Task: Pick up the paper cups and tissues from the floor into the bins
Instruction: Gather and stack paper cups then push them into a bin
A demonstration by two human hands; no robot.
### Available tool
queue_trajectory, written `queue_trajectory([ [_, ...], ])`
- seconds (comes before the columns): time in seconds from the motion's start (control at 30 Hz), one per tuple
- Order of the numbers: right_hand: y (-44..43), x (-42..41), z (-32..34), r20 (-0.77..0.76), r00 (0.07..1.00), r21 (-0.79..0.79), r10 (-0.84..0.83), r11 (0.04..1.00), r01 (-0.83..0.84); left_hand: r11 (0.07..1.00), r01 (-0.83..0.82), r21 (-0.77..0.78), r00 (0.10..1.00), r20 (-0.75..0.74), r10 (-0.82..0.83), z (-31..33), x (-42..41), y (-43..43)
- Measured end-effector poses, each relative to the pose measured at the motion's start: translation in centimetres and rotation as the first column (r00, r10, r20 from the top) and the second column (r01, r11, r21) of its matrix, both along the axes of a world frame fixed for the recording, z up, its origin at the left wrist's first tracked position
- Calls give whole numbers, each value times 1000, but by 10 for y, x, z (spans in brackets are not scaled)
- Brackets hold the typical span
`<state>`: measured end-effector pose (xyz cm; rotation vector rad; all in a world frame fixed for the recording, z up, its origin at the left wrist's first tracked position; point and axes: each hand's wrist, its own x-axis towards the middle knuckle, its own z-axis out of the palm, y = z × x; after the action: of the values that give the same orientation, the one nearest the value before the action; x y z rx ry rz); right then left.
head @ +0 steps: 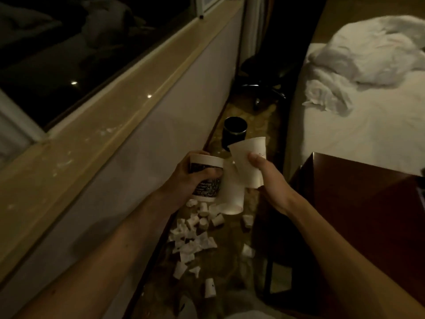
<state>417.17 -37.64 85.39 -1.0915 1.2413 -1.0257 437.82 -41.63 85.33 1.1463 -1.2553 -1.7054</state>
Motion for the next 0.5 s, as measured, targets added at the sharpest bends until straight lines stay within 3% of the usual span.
queue_trajectory([
  [0.27, -41, -55, -30, -3, 979, 61, -206, 977, 206, 957, 258, 131, 964, 29, -264, -31, -59, -95],
  [0.5, -138, -122, -53, 63, 963, 132, -261, 959, 251, 922, 277, 270, 955, 30, -295, -49, -134, -185],
])
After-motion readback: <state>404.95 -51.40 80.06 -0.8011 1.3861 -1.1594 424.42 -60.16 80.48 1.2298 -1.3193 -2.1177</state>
